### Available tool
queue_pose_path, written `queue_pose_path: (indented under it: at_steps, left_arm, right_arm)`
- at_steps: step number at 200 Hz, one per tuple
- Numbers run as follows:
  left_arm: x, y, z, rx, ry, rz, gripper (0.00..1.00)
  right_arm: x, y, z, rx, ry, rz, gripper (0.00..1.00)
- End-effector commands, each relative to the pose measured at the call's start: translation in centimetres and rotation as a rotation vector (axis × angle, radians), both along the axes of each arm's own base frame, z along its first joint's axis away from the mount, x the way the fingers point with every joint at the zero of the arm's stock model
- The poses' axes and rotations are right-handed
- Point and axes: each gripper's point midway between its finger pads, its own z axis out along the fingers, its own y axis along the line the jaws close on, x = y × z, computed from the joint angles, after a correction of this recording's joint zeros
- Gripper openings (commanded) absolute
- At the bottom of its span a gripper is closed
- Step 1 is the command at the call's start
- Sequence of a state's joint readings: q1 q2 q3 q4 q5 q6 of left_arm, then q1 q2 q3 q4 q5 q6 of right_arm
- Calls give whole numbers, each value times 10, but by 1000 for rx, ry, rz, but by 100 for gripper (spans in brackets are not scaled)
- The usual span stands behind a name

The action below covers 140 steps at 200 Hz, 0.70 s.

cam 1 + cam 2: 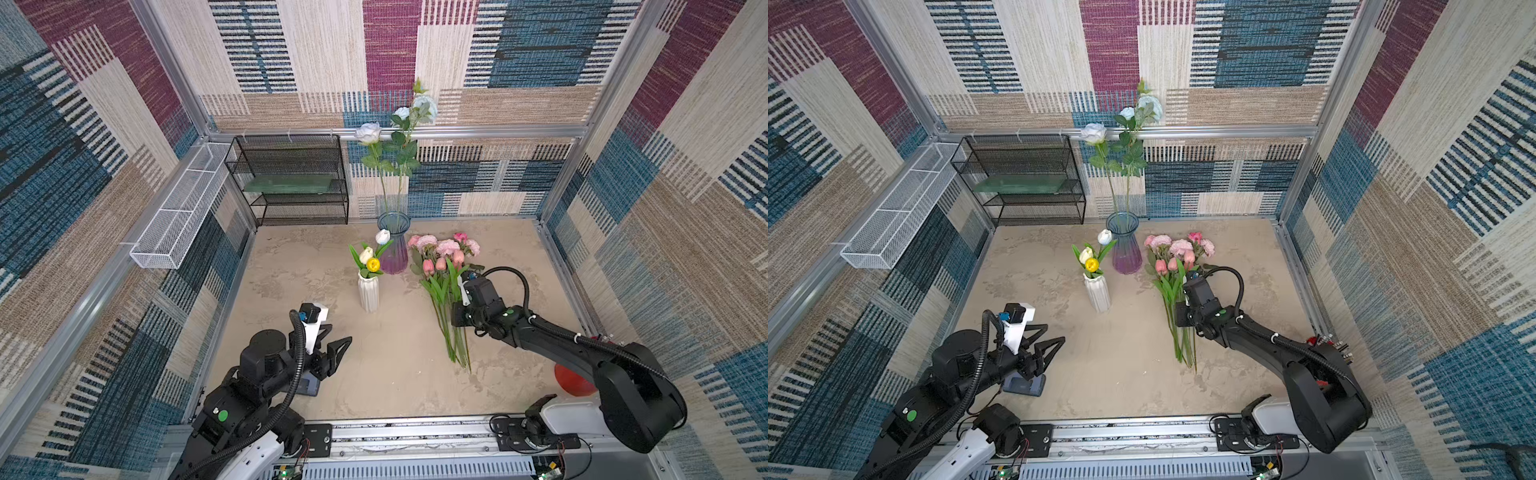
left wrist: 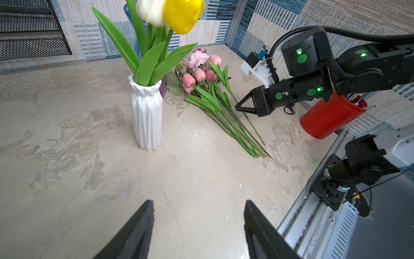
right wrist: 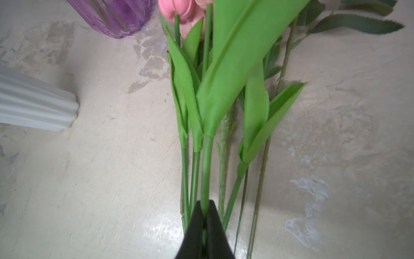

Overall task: Pick out pink flowers from the vase
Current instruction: Place the flower at the center of the board.

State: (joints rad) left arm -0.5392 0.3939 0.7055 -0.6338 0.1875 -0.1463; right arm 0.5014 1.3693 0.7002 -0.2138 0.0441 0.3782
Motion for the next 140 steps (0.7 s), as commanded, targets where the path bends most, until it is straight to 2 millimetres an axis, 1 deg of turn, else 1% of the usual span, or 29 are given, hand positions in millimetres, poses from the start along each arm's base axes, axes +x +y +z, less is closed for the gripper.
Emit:
queue_pose_path:
  at_steps: [1,24,46,73,82,104,125,140]
  left_arm:
    - [0,-1,5,12,-42,-19,66]
    - [0,-1,3,16,-42,-20,66]
    - [-1,-2,4,16,-45,-23,66]
    - [-1,-3,3,18,-45,-30,66]
    - [-1,-3,3,19,-45,-30,66]
    - [-1,-3,2,20,-45,-31,67]
    - [-1,-3,2,22,-45,-30,66]
    - [-1,-3,2,22,-45,-33,66]
  right_arm:
    - [13,6,3,50,-23,-17,5]
    - [13,14,-8,30,1,5,5]
    - [11,16,-15,12,12,12,8]
    - [10,15,-16,2,13,11,15]
    - [11,13,-16,-3,12,5,19]
    - [11,11,-11,-5,5,0,27]
    - [11,12,3,9,-23,8,34]
    - [11,15,16,24,-46,29,39]
